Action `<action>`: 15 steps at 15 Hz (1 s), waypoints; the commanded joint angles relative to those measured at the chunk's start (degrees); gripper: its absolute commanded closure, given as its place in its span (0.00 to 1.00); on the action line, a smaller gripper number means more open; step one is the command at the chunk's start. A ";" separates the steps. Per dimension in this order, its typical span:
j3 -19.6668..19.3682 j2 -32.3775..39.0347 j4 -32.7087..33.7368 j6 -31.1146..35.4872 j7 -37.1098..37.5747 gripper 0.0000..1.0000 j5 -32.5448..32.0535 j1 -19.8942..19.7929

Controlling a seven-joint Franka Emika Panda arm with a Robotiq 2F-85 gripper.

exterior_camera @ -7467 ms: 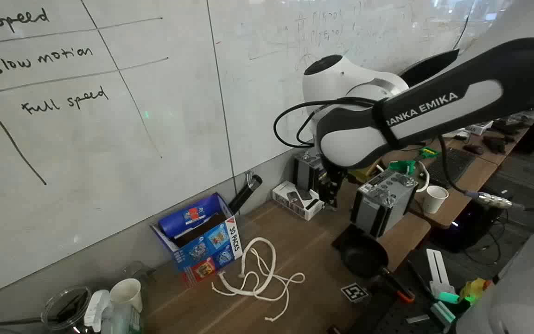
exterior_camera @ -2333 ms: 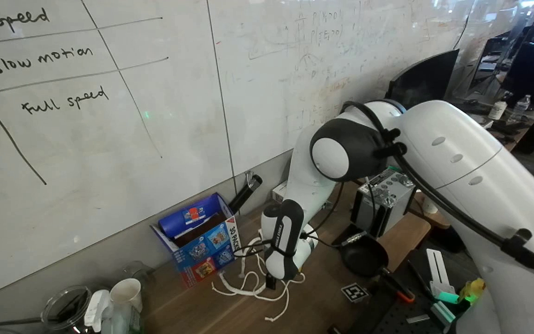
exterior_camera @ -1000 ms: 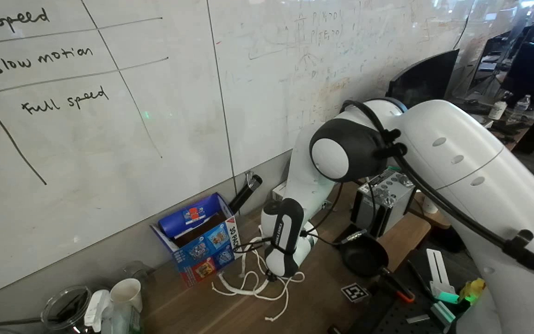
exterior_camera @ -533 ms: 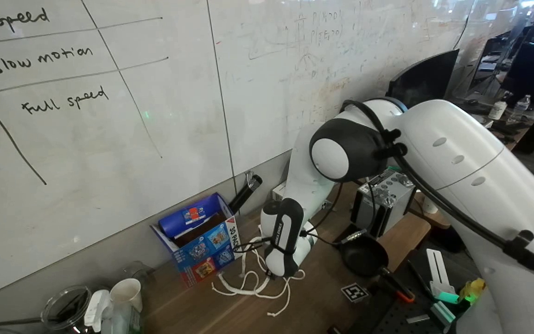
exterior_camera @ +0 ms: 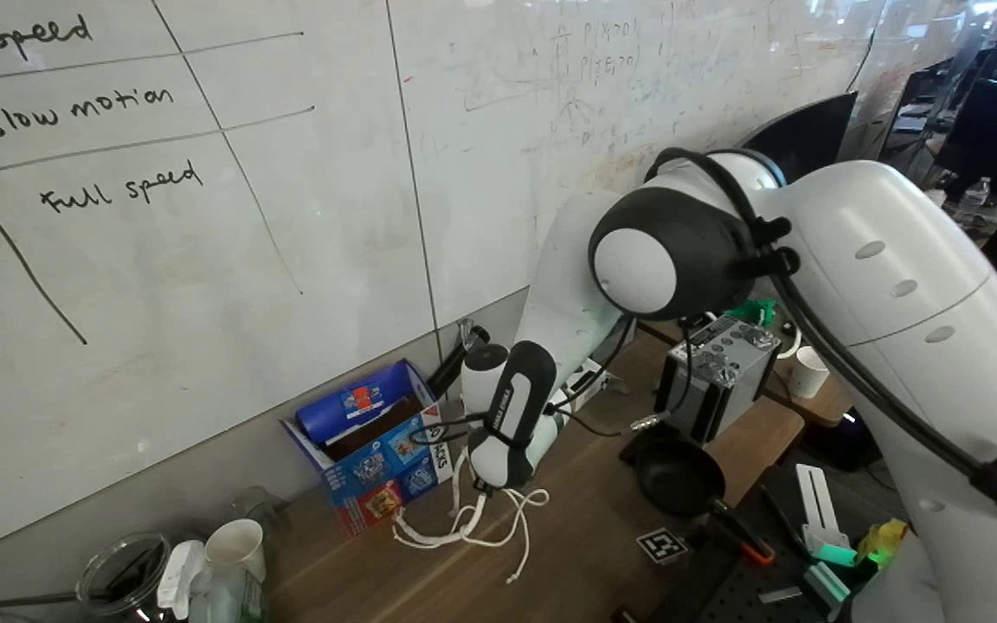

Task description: Pick up the ropes and put them in the blue box.

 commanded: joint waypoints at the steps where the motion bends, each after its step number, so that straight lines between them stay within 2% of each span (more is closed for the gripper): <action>1: 1.39 -10.76 -1.43 -9.66 1.67 0.95 0.45 -0.03; 6: 3.19 -22.94 -0.25 -19.08 5.39 0.95 1.87 0.37; 9: 4.00 -27.50 2.02 -22.20 8.33 0.95 2.41 1.14; 12: 4.75 -29.86 4.89 -23.11 11.32 0.95 2.49 2.07; 15: 4.75 -29.23 8.93 -22.79 14.87 0.95 1.34 3.66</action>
